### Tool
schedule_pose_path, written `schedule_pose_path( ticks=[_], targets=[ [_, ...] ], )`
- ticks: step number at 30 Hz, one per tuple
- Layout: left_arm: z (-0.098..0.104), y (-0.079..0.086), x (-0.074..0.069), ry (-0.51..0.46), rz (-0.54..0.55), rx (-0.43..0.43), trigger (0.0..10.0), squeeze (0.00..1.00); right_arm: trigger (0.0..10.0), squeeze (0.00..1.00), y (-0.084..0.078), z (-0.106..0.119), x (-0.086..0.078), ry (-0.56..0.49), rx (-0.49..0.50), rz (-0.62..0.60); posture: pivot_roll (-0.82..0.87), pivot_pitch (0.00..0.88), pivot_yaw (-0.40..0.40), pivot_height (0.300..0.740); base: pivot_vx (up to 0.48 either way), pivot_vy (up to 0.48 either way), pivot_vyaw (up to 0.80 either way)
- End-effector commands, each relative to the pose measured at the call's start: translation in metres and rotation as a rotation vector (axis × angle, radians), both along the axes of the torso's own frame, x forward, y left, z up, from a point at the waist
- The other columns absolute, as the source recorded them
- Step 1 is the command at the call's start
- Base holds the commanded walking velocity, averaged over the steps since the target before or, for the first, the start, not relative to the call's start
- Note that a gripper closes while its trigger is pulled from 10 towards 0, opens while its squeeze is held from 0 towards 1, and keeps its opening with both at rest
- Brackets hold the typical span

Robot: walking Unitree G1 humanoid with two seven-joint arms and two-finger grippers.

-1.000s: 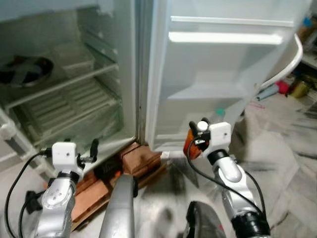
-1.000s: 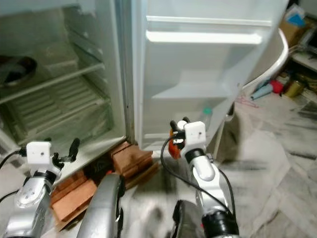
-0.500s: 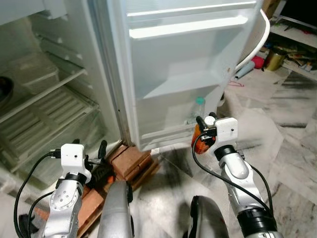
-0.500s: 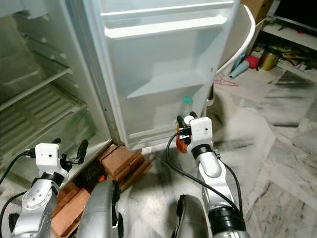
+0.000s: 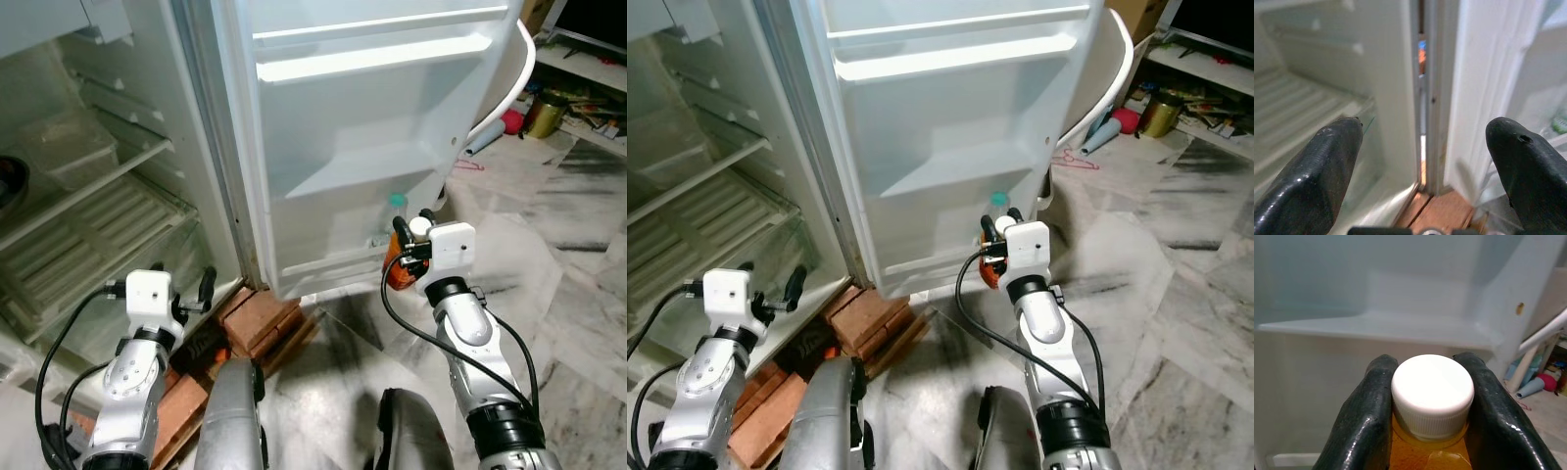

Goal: Restocking fridge

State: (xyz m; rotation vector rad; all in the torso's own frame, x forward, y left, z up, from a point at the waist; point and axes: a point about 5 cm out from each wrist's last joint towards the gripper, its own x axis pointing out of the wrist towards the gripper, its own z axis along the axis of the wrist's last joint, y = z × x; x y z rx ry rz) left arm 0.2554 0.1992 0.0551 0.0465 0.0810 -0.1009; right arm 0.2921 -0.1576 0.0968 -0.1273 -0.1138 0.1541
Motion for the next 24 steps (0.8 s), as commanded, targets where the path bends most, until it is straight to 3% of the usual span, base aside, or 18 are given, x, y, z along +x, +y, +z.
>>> schedule_pose_path(
  ticks=[1, 5, 19, 24],
  targets=[
    [-0.0014, -0.0026, 0.002, 0.007, -0.024, 0.006, 10.0, 0.0, 10.0, 0.0, -0.0027, 0.0067, -0.0025, -0.043, 0.001, -0.013, 0.05, 0.041, 0.02, 0.62, 0.0, 0.0, 0.0],
    [-0.0011, -0.0065, 0.0034, 0.0, -0.038, 0.004, 10.0, 0.0, 10.0, 0.0, -0.0005, 0.0059, -0.0063, -0.045, -0.027, 0.011, 0.04, 0.042, 0.016, 0.62, 0.0, 0.0, 0.0],
    [-0.0038, -0.006, -0.0009, -0.002, -0.028, -0.003, 10.0, 0.0, 10.0, 0.0, 0.0062, 0.0095, -0.0024, -0.057, -0.034, 0.049, 0.06, 0.052, -0.003, 0.62, 0.241, 0.0, 0.65],
    [-0.0054, -0.0071, -0.0014, 0.004, -0.026, -0.005, 10.0, 0.0, 10.0, 0.0, 0.0035, 0.0098, -0.0022, -0.054, -0.036, 0.039, 0.05, 0.055, -0.003, 0.62, 0.097, 0.0, 0.0]
  ],
)
